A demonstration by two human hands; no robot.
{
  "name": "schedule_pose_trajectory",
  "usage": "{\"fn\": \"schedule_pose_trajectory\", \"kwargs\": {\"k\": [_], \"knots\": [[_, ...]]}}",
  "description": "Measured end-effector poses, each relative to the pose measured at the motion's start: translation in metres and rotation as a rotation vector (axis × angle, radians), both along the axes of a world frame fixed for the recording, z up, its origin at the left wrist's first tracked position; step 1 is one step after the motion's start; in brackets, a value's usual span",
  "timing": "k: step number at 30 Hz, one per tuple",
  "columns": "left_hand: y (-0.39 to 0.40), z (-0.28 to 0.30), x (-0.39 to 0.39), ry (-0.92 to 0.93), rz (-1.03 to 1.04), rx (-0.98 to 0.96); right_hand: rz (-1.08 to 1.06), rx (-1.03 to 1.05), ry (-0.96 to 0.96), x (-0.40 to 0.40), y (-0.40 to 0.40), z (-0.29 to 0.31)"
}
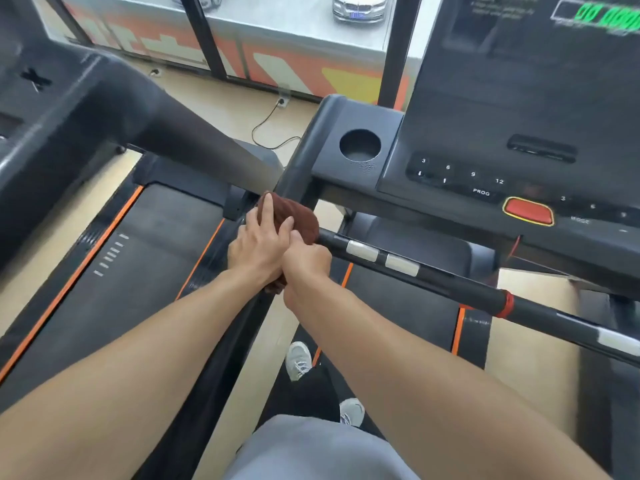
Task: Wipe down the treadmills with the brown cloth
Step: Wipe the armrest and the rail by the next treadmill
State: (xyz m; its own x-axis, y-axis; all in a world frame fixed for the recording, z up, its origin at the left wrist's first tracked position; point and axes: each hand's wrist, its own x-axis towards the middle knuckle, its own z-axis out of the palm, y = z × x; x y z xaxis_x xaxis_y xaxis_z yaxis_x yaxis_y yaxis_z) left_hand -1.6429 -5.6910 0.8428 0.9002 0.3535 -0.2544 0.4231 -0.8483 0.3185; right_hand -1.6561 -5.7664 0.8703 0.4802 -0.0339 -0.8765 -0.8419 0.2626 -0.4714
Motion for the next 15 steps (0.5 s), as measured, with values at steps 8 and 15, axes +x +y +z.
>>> {"fn": "schedule_pose_trajectory", "kwargs": {"k": [8, 15], "knots": [[-0.027, 0.022, 0.075, -0.203, -0.12, -0.228, -0.052, -0.269, -0.557, 0.057, -0.03, 0.04], [-0.06, 0.056, 0.163, -0.362, -0.254, -0.685, -0.059, -0.61, -1.039, 0.15, -0.077, 0.087]]}}
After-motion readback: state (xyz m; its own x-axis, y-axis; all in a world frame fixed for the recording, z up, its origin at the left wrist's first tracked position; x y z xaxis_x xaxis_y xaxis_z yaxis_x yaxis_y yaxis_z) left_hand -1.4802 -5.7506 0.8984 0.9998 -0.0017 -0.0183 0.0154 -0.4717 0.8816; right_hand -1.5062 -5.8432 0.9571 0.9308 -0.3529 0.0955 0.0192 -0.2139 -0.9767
